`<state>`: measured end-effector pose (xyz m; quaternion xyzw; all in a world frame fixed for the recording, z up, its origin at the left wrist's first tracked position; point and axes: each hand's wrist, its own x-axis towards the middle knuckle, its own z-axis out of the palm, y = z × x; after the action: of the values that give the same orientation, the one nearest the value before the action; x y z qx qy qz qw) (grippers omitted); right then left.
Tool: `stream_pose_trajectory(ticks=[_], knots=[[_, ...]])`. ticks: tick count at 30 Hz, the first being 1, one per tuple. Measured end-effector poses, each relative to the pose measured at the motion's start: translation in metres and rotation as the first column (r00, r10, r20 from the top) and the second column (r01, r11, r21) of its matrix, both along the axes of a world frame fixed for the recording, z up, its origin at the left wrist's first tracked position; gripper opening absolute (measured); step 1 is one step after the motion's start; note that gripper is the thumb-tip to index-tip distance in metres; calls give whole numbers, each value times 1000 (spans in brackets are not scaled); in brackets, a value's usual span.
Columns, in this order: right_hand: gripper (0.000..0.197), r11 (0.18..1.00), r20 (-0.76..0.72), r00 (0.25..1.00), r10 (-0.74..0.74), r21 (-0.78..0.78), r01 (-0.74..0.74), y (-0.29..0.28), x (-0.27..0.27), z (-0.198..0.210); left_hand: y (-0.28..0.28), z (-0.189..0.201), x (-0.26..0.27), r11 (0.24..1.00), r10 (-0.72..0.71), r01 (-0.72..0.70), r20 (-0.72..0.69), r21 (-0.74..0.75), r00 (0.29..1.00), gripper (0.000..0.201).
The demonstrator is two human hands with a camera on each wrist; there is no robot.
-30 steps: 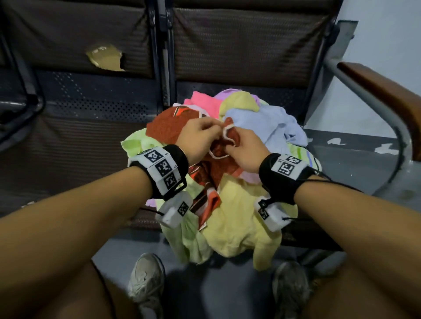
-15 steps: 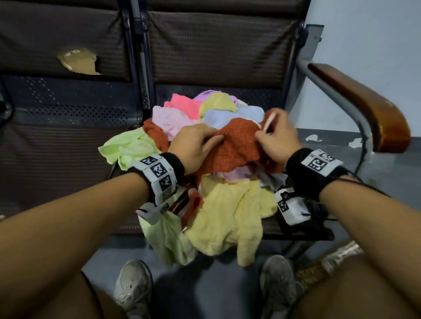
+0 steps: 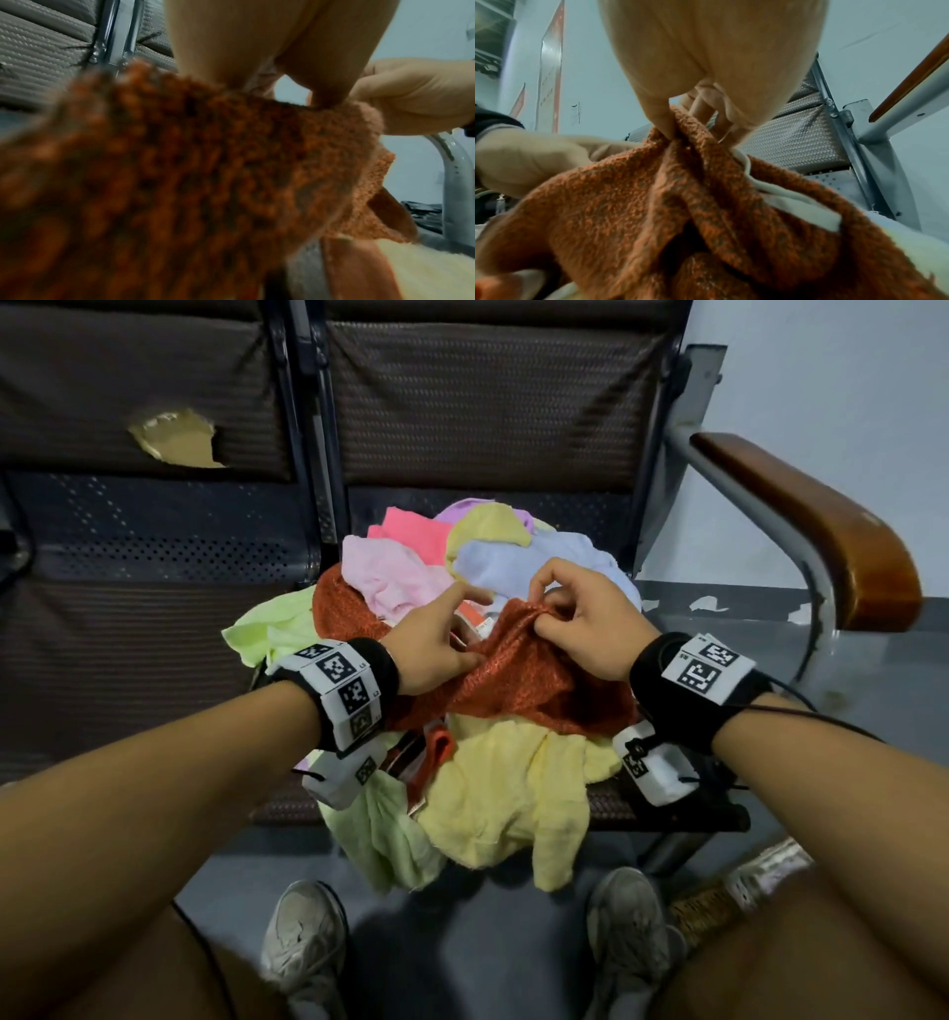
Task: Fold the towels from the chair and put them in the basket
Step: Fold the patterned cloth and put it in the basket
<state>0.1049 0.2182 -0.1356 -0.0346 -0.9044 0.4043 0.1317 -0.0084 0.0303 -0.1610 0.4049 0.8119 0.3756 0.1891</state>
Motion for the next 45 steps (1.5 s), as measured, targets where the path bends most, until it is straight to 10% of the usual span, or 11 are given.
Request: stream_pose_trajectory(ticks=[5,12,16,19,22,26,30,34,39,45], knots=[[42,1000,-55,998,17,9,-17,-2,0,3,7,11,2,1000,10,-11,-166,-7,986,23],[17,988,300,951,-79,150,35,9,2,0,5,33,-8,885,339,-278,-108,374,934,40],[36,862,87,867,-491,-98,498,35,-8,17,-7,42,-15,968,210,-164,-252,193,945,35],[49,763,-12,777,-629,-201,615,48,-7,28,-12,46,-21,983,5,-93,-480,-158,877,31],[26,717,31,736,-676,-202,667,53,0,31,-10,42,-16,978,77,-156,-452,-139,889,33],[13,842,286,841,-459,-163,515,39,8,27,3,43,-23,863,495,-476,-97,167,864,25],[15,909,328,912,-245,-249,334,20,9,31,14,48,-22,828,450,-504,247,245,858,32],[14,947,28,974,-223,-233,223,9,5,35,21,40,-9,974,219,-228,246,7,944,11],[16,992,-46,997,-64,-113,58,2,8,34,27,32,1,949,185,-262,-366,-173,912,33],[9,989,214,970,-112,115,89,14,13,22,32,32,-1,895,414,-418,61,155,908,31]])
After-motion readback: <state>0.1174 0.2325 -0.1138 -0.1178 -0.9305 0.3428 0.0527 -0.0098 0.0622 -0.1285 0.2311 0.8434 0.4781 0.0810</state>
